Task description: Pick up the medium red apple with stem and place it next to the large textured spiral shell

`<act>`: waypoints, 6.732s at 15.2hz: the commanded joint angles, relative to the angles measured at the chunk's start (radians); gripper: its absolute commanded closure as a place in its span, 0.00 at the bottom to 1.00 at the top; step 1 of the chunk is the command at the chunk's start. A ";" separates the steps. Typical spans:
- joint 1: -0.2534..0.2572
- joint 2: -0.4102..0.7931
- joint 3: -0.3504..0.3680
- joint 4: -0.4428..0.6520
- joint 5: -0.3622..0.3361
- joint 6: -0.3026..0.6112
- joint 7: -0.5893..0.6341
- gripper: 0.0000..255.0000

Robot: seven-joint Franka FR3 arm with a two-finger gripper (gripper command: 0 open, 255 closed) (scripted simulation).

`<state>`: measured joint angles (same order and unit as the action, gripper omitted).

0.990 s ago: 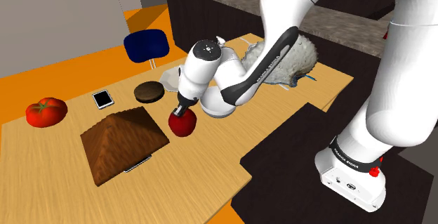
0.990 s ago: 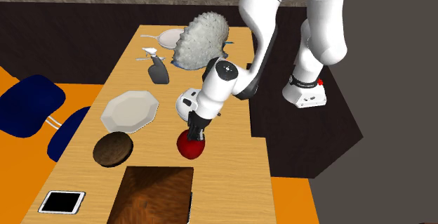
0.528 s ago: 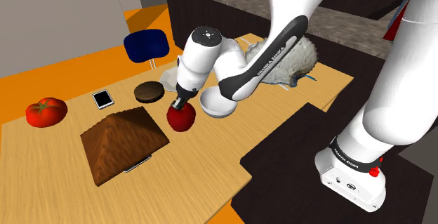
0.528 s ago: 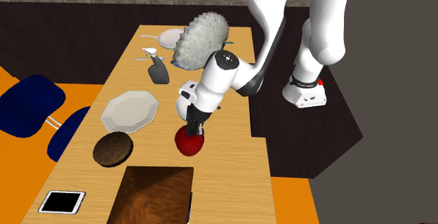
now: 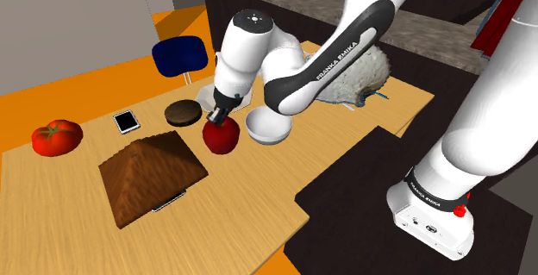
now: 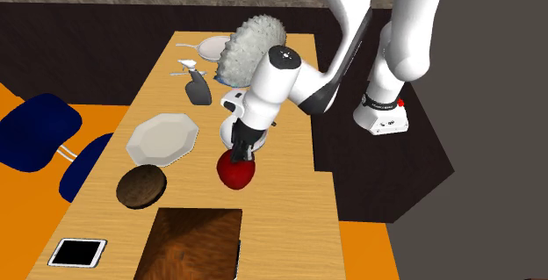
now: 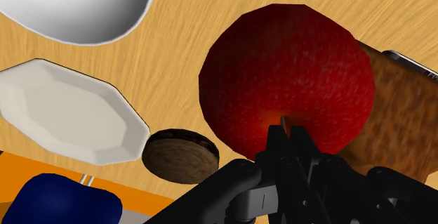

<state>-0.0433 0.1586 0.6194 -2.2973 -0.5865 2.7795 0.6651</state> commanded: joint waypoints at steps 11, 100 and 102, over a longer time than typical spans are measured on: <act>-0.049 -0.141 0.073 0.023 0.286 -0.110 -0.226 1.00; -0.100 -0.697 -0.721 -0.223 0.802 -0.444 -1.429 1.00; -0.098 -0.689 -0.723 -0.244 0.807 -0.415 -1.437 1.00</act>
<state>-0.1429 -0.5353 -0.1038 -2.5298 0.2176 2.3477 -0.7685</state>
